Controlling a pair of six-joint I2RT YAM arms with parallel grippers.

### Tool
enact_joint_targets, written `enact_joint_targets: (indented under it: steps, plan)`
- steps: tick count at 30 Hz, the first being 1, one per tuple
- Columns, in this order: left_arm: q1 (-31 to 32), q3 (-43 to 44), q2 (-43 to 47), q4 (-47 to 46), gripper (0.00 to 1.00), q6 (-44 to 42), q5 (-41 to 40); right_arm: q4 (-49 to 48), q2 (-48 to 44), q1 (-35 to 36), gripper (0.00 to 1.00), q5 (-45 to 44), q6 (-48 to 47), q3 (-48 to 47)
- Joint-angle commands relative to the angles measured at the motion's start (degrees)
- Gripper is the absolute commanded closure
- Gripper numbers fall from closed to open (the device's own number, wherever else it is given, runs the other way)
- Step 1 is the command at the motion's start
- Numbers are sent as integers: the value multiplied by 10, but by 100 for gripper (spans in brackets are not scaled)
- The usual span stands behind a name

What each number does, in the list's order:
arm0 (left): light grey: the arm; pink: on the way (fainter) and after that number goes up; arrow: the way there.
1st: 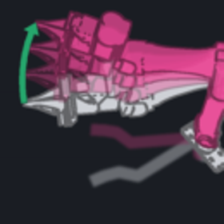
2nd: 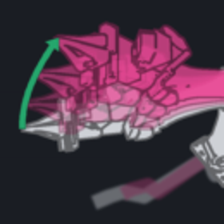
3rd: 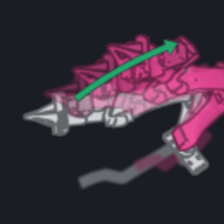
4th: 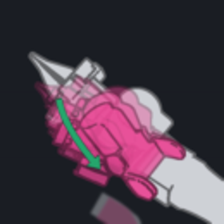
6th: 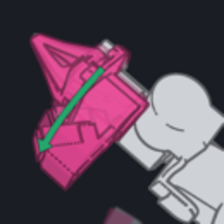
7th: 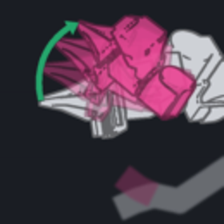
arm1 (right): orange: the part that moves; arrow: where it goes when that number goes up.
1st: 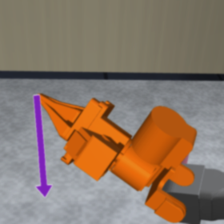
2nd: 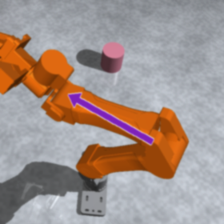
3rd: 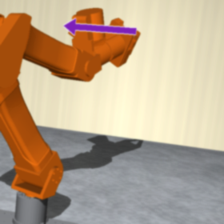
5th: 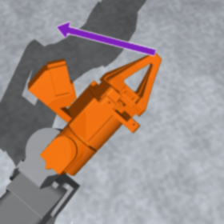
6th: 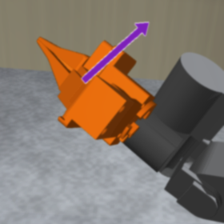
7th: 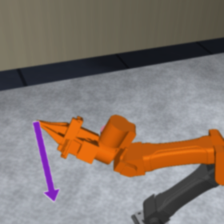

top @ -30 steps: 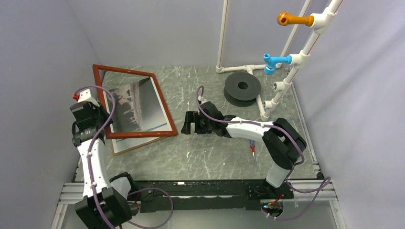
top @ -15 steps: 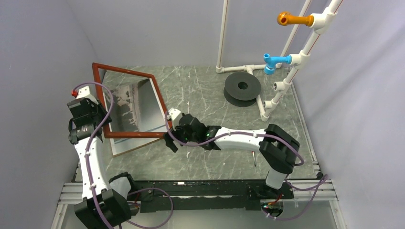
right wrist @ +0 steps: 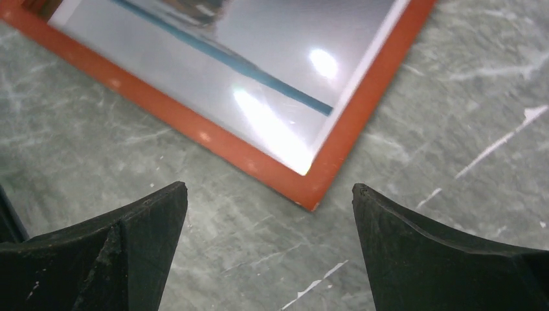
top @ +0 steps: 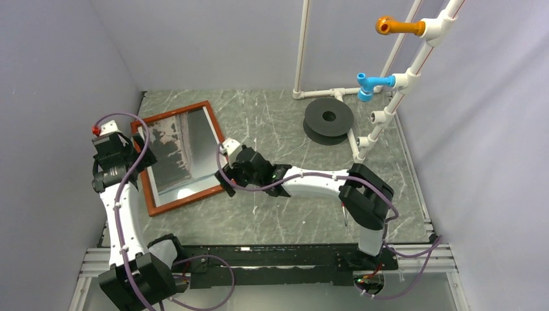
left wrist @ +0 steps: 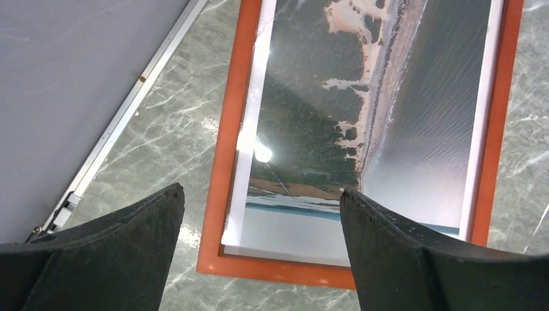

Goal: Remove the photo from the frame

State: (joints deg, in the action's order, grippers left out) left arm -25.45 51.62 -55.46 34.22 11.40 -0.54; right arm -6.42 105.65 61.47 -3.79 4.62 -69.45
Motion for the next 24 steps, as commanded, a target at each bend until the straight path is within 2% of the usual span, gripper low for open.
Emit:
enact_joint_targets:
  steps: [1,4,7,13,24]
  plan:
    - [5,32,12,5,8,14,-17,3,-17,-57,2,6,125,-13]
    - [24,19,22,-2,10,21,32,78,23,-94,13,-7,174,-67]
    - [68,-1,41,1,9,38,79,96,56,-109,21,0,184,-99]
    - [159,-67,138,-6,10,100,132,112,118,-110,23,-3,168,-138]
    - [203,-181,284,4,15,198,225,88,161,-102,29,16,187,-144]
